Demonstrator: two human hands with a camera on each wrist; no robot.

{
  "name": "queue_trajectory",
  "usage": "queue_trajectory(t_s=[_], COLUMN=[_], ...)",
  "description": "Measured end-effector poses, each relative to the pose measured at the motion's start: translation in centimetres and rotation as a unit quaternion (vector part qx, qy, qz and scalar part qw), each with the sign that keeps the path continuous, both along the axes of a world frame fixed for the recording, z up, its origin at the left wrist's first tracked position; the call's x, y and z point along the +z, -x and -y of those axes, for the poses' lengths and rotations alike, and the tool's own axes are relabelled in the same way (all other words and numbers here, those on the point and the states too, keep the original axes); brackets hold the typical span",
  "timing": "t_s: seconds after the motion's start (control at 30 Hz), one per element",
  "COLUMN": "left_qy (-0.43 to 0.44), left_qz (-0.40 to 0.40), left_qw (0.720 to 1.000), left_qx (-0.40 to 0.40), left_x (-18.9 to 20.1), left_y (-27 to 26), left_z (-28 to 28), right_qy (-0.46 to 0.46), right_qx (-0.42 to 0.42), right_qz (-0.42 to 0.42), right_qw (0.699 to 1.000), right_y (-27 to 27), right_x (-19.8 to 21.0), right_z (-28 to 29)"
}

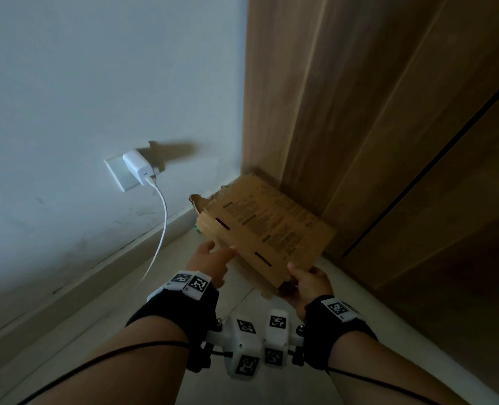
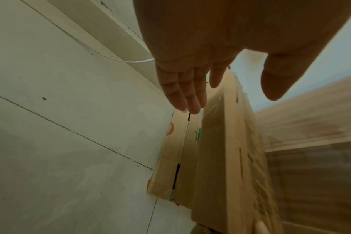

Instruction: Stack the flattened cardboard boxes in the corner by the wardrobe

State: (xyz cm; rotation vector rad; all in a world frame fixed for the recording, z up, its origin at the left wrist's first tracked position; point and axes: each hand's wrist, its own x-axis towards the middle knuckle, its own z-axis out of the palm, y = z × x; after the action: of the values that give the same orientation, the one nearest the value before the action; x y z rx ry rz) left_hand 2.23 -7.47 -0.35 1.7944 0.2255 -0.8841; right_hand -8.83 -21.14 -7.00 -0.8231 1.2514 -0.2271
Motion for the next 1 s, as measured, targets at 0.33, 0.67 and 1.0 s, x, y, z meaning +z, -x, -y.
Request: queue_trajectory(t_s=[0.33, 0.67, 1.0], left_qy=[-0.055, -0.086, -0.076], left_qz=[-0.029, -0.050, -0.037], left_qw=[0.998, 0.995, 0.996], left_qx=[-0.027, -0.025, -0.028], left_x=[-4.3, -6.4, -5.2], left_y=[-2.7, -3.9, -4.3], left_z=[-0.4, -3.7, -3.8], right_qy=[0.010, 0.045, 0.062], right_qx=[-0.029, 0.014, 0.062], right_qz=[-0.074, -0.159, -0.198], right_qw=[0.997, 0.986, 0.976], right_y=[-4.1, -6.3, -5.6], right_x=[-9.9, -11.0, -9.9], right_z=[2.4, 1.9, 2.7])
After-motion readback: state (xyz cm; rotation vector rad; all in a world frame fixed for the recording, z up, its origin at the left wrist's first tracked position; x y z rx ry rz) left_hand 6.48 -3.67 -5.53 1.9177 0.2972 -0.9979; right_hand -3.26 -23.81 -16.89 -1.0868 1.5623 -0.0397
